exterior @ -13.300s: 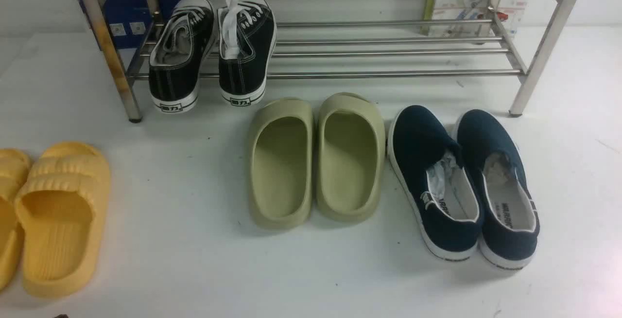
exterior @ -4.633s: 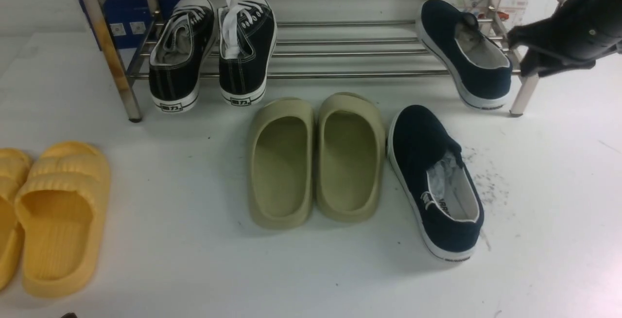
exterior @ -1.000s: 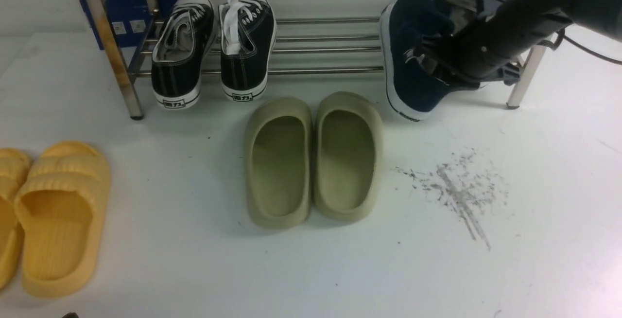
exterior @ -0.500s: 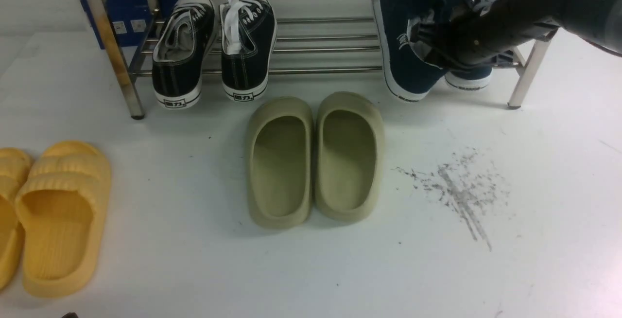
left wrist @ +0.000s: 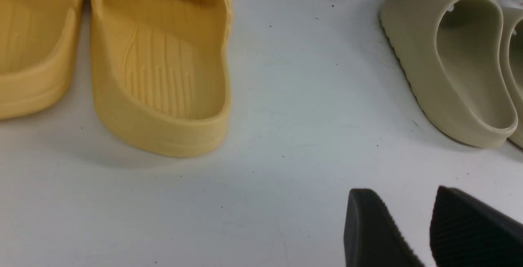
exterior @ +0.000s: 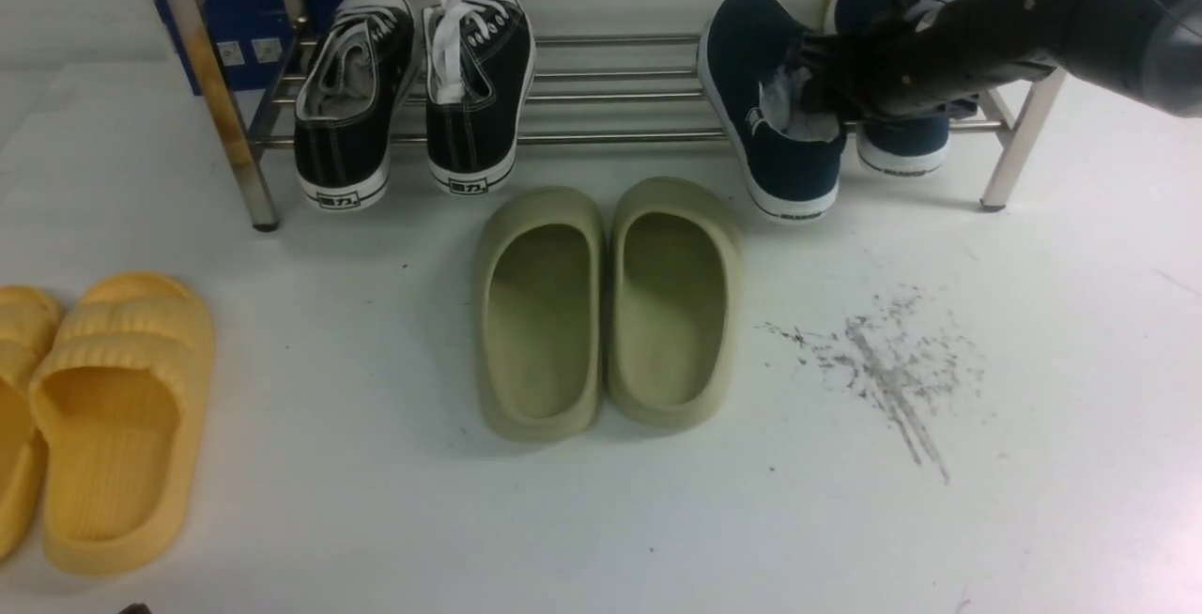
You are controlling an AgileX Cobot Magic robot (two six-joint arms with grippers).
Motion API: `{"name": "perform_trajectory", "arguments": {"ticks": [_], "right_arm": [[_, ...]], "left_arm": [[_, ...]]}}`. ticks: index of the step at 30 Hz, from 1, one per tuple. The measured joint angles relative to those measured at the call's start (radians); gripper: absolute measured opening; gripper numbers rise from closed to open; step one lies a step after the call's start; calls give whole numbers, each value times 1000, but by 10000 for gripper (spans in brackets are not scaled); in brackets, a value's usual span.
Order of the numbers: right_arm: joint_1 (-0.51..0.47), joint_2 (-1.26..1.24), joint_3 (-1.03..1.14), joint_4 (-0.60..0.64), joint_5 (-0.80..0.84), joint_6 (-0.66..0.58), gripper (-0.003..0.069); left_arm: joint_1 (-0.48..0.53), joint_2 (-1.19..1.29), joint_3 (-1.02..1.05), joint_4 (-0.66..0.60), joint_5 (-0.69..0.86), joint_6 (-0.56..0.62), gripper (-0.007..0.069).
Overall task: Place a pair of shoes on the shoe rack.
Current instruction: Use the right arm to put a shoe into the shoe rack
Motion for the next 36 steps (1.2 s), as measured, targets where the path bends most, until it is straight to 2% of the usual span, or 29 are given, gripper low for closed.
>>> {"name": "perform_trajectory", "arguments": {"ticks": [5, 10, 12, 14, 15, 16, 18, 19, 25, 31, 36], "right_arm": [[0, -55, 0, 1, 80, -3, 356], [0, -180, -2, -2, 308, -51, 347], [1, -201, -2, -2, 371, -78, 324], [1, -207, 3, -1, 455, -116, 258], [1, -199, 21, 5, 471, -129, 189], [1, -192, 31, 11, 475, -129, 155], [1, -153, 67, 42, 464, -135, 34], [1, -130, 79, 59, 450, -140, 7], [1, -33, 97, 162, 285, -192, -3], [3, -27, 100, 208, 124, -196, -3], [3, -26, 99, 213, 97, -196, -3]], "left_arm": [[0, 0, 0, 0, 0, 0, 239], [0, 0, 0, 0, 0, 0, 239], [0, 0, 0, 0, 0, 0, 239], [0, 0, 0, 0, 0, 0, 239], [0, 0, 0, 0, 0, 0, 239], [0, 0, 0, 0, 0, 0, 239], [0, 0, 0, 0, 0, 0, 239], [0, 0, 0, 0, 0, 0, 239], [0, 0, 0, 0, 0, 0, 239], [0, 0, 0, 0, 0, 0, 239], [0, 0, 0, 0, 0, 0, 239]]}}
